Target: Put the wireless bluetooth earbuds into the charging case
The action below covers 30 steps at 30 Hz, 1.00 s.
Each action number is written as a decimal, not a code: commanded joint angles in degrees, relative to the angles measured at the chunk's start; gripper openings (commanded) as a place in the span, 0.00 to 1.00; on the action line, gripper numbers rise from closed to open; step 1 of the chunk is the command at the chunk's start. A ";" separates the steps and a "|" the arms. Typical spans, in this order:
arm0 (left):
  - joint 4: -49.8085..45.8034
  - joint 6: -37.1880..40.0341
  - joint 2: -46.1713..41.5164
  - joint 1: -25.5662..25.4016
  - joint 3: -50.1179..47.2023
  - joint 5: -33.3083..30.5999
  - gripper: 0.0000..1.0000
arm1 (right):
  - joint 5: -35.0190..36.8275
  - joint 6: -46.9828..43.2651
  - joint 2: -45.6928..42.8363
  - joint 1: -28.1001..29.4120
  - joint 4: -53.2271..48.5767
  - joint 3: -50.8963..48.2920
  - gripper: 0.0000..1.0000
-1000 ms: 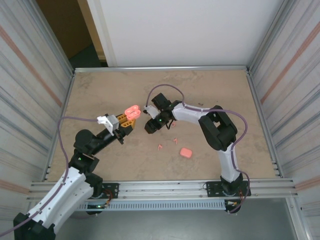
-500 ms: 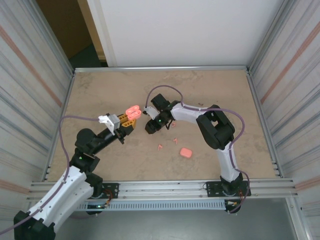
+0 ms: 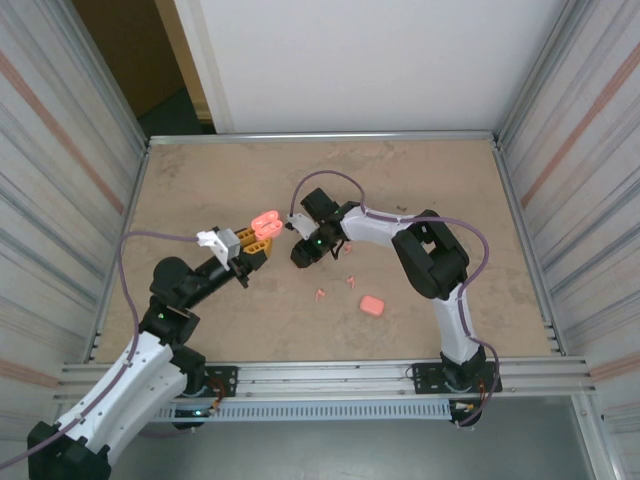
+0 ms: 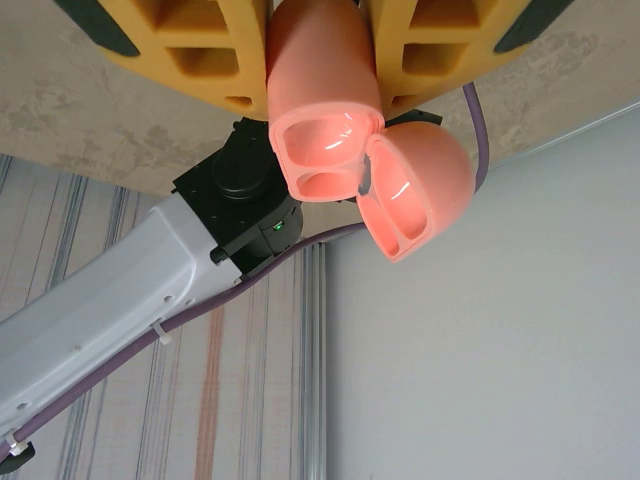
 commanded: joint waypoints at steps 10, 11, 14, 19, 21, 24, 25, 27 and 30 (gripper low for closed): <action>2.16 0.64 0.06 -0.17 -0.01 -0.21 0.00 | 0.90 -1.62 -2.45 1.46 -4.35 -2.35 0.38; 2.17 0.65 0.06 -0.21 0.00 -0.22 0.00 | 0.96 -1.64 -2.55 1.44 -4.38 -2.44 0.38; 2.21 0.61 0.19 -0.22 -0.05 -0.15 0.00 | 1.25 -1.67 -2.74 1.52 -4.44 -2.70 0.36; 2.28 0.52 0.30 -0.22 0.02 -0.09 0.00 | 1.86 -1.68 -3.07 1.52 -4.62 -3.05 0.34; 2.28 0.49 0.36 -0.23 0.00 -0.14 0.00 | 2.10 -1.64 -3.16 1.54 -4.62 -3.07 0.32; 2.28 0.53 0.41 -0.22 -0.01 -0.17 0.00 | 2.48 -1.65 -3.19 1.48 -4.68 -3.13 0.30; 2.25 0.53 0.43 -0.23 0.01 -0.18 0.00 | 2.63 -1.69 -3.02 1.48 -4.62 -3.11 0.29; 2.25 0.47 0.43 -0.26 0.01 -0.18 0.00 | 2.84 -1.54 -3.13 1.52 -4.62 -3.14 0.24; 2.25 0.53 0.41 -0.21 -0.10 -0.14 0.00 | 2.99 -1.56 -3.48 1.48 -4.37 -3.29 0.20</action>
